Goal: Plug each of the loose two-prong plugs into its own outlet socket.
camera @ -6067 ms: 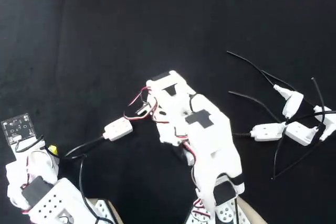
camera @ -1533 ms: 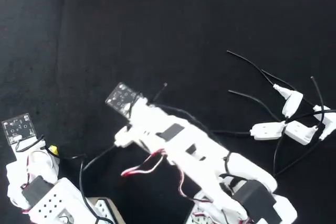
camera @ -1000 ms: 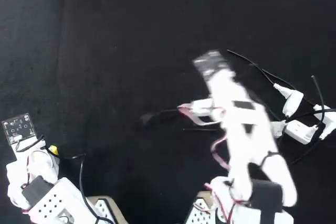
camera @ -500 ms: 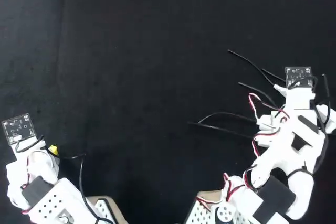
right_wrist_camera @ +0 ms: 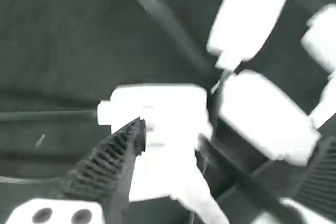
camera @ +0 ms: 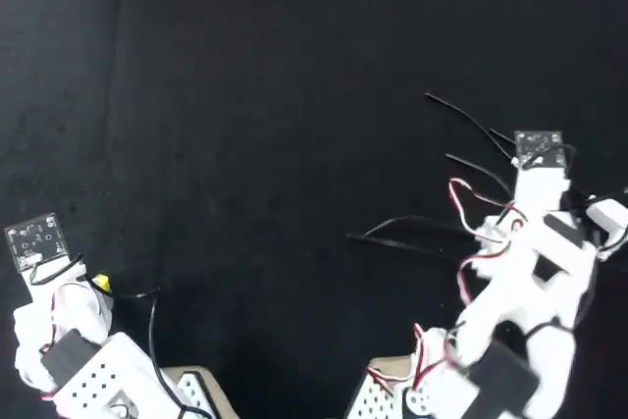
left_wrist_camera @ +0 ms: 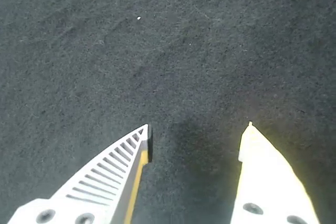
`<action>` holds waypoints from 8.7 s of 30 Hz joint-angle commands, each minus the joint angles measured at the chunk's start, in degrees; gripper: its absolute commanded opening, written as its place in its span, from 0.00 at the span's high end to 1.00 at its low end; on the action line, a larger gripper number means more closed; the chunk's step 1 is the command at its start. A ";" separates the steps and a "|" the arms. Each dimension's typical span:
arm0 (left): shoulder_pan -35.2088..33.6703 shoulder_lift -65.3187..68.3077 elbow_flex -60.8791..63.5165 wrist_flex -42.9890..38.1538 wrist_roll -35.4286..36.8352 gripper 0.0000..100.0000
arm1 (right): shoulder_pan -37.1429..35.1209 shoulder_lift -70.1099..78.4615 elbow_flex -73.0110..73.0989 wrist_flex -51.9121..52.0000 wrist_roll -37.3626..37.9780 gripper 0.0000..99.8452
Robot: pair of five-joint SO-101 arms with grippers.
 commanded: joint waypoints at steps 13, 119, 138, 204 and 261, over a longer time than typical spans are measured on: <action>0.66 -0.62 0.57 0.62 0.35 0.73 | -11.43 -76.09 -15.60 47.47 -2.29 0.60; 31.69 -0.62 0.92 5.98 23.47 0.97 | -41.93 -84.79 39.78 29.63 -14.95 0.99; 31.78 -0.62 0.92 5.98 23.47 0.97 | -41.93 -84.79 39.78 29.63 -14.95 0.99; 31.43 -0.62 0.92 5.98 23.47 0.97 | -41.93 -84.88 39.78 29.63 -14.95 0.99; 31.78 -0.62 0.92 5.98 23.56 0.97 | -41.93 -84.97 39.78 29.63 -14.95 0.99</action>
